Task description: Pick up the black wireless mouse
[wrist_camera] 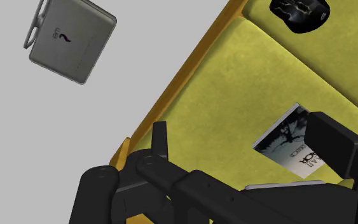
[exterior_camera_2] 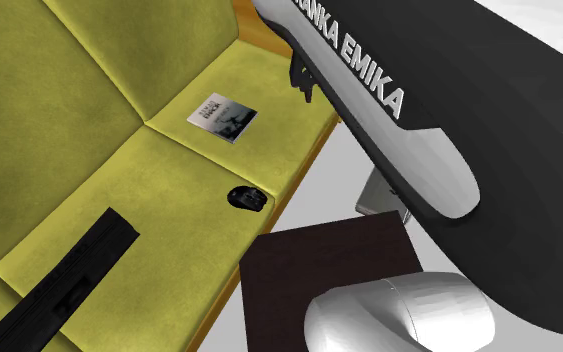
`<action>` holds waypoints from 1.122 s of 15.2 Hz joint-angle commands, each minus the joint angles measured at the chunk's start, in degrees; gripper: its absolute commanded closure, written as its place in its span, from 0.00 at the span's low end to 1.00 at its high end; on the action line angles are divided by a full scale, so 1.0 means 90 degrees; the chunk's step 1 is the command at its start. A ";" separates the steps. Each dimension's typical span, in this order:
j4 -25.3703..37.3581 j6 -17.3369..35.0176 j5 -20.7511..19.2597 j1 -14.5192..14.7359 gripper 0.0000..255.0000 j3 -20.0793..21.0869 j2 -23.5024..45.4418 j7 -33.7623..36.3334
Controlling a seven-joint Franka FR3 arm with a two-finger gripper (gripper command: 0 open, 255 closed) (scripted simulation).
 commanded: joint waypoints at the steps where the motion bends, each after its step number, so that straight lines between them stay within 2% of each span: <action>1: 0.0000 0.0000 0.0000 0.0000 0.00 0.0000 0.0000 0.0000; 9: -0.1124 0.1510 0.0382 0.0766 0.00 -0.0151 0.0529 -0.1268; 17: -0.1934 0.3033 0.0877 0.1628 0.00 -0.0271 0.1437 -0.2664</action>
